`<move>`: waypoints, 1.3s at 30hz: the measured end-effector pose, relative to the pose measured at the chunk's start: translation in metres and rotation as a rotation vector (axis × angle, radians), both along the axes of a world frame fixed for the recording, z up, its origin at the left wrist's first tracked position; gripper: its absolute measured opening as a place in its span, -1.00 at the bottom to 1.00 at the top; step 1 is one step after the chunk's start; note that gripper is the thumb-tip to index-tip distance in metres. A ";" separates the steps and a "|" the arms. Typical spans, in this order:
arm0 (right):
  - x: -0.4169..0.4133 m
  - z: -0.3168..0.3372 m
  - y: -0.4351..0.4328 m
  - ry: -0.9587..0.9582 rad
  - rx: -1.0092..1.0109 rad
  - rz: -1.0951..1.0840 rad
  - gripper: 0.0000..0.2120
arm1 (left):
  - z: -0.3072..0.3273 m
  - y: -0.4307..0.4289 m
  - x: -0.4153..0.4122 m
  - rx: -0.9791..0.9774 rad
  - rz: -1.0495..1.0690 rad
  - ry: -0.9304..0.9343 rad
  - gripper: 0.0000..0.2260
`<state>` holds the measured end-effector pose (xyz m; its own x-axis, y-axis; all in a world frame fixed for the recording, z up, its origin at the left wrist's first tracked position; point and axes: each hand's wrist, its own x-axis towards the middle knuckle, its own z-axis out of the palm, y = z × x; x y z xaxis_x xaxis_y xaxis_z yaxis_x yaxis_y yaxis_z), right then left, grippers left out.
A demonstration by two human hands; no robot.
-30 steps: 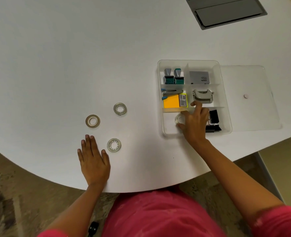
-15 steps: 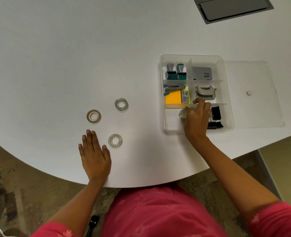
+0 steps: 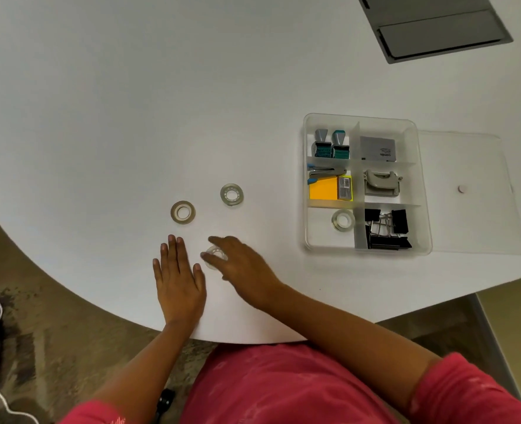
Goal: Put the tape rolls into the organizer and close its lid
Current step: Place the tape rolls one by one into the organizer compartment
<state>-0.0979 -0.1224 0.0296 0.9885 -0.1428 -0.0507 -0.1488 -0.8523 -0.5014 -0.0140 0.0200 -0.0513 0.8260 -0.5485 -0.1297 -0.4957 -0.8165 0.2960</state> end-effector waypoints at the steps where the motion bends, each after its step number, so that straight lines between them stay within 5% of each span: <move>1: 0.002 -0.003 0.004 0.010 -0.011 0.043 -0.48 | 0.000 0.000 0.000 0.005 -0.003 -0.001 -0.47; 10: -0.003 -0.005 -0.007 0.001 -0.106 -0.015 -0.63 | 0.008 -0.003 0.000 -0.008 0.002 0.028 -0.47; 17: -0.047 0.030 -0.062 -0.143 0.113 -0.650 -0.61 | 0.018 -0.009 0.001 -0.077 0.044 0.081 -0.47; 22: -0.083 0.031 -0.103 -0.122 0.043 -0.977 -0.60 | 0.029 -0.019 0.000 -0.176 0.127 0.164 -0.46; 35: -0.071 0.030 -0.115 0.425 -0.032 -1.049 -0.57 | 0.052 -0.036 0.022 -0.296 0.308 0.160 -0.53; 39: -0.042 0.045 -0.100 0.234 -0.270 -0.989 -0.56 | 0.051 -0.030 0.026 -0.353 0.319 0.252 -0.52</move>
<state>-0.1401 -0.2222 0.0746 0.3946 -0.9161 -0.0711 -0.9081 -0.3771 -0.1819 0.0121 -0.0103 -0.0006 0.9258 -0.3215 -0.1987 -0.1174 -0.7443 0.6574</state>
